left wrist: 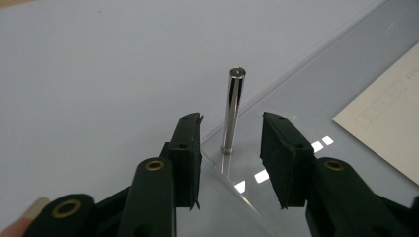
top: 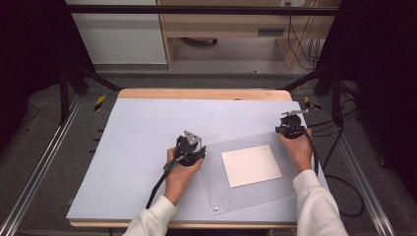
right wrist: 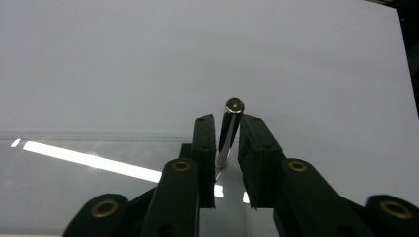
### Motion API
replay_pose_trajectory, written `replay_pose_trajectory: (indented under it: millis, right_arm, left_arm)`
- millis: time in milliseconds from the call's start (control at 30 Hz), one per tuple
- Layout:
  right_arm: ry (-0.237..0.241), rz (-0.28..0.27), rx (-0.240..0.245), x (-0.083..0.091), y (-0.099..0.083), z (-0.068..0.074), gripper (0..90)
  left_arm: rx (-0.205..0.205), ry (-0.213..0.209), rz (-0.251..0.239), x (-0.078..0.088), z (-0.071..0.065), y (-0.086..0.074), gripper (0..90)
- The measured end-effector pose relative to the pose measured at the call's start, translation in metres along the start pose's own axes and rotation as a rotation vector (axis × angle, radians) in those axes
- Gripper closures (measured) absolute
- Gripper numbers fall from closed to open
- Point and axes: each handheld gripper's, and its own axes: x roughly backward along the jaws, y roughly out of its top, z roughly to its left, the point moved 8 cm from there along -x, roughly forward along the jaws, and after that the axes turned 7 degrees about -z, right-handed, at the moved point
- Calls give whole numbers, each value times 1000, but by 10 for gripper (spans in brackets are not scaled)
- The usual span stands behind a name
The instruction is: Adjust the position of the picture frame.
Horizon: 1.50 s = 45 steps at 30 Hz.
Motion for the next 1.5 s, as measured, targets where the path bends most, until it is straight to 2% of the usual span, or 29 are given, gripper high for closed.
replay_pose_trajectory:
  millis: [67,200,367,567,767,900,1200,1333,1433,1500]
  right_arm:
    - [4,-1,2,-2,0,0,817]
    - [18,10,6,-7,-3,1,847]
    - [20,6,5,-7,-2,1,852]
    - [22,7,4,-7,-2,1,852]
    - [18,13,-5,-7,-2,1,853]
    - [2,18,-15,-7,-2,2,853]
    - [-34,21,-41,-7,-1,4,854]
    - [-32,22,-35,-7,-1,4,856]
    - [-37,25,-24,-5,1,4,857]
    - [-39,30,-17,-2,3,5,857]
  left_arm:
    - [21,-6,-3,-2,0,0,616]
    - [27,-1,-14,-3,-2,0,663]
    - [44,15,-34,-4,-1,2,701]
    - [63,9,-20,-13,-3,-3,700]
    - [69,20,-15,-19,-4,-5,760]
    - [96,20,-21,-21,0,-4,829]
    - [63,52,-24,-23,-2,-4,843]
    - [64,39,-14,-22,-1,-3,846]
    - [65,14,16,-22,0,-1,848]
    - [48,8,21,-20,2,3,848]
